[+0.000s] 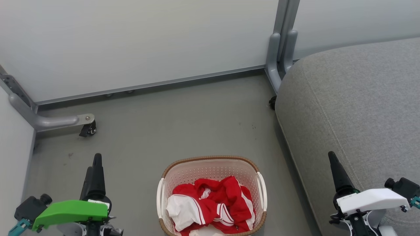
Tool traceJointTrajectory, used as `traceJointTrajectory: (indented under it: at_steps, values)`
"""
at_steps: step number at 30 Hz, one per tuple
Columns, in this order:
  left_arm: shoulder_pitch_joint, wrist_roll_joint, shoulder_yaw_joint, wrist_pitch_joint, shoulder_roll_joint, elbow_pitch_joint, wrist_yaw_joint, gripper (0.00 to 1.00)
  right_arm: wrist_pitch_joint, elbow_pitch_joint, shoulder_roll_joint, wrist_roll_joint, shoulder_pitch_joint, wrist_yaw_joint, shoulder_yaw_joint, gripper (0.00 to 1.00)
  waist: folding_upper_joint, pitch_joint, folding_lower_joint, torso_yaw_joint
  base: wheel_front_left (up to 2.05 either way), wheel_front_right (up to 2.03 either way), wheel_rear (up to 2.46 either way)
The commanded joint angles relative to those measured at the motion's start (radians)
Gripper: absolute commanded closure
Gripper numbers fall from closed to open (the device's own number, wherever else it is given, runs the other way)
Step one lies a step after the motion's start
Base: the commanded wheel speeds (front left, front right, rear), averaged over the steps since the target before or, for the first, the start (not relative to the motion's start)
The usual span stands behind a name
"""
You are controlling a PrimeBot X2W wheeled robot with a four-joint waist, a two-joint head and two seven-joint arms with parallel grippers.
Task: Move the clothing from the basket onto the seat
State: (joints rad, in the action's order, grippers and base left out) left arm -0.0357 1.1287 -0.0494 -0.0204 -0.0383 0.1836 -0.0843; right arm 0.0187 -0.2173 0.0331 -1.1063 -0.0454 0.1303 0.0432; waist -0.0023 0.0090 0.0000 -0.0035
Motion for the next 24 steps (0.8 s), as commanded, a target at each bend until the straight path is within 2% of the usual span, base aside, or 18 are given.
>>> traceJointTrajectory:
  at_steps: [1, 13, 24]
  values:
    - [-0.002, -0.049, 0.009, -0.011, -0.007, -0.026, 0.007, 0.00, 0.012, 0.024, 0.009, 0.051, 0.002, 0.000, -0.011, 0.00, 0.0005, 0.000, 0.0000, -0.001, 0.00, 0.00, 0.00]
    - [0.019, -0.258, 0.065, -0.054, -0.008, -0.059, 0.047, 0.00, 0.055, 0.052, 0.011, 0.264, 0.019, 0.000, -0.059, 0.00, 0.0007, -0.007, 0.0000, -0.003, 0.00, 0.00, 0.00]
    - [0.031, -0.395, 0.098, -0.088, -0.010, -0.052, 0.076, 0.00, 0.089, 0.066, 0.013, 0.385, 0.032, 0.000, -0.074, 0.00, 0.0009, -0.011, 0.0000, -0.001, 0.00, 0.00, 0.00]
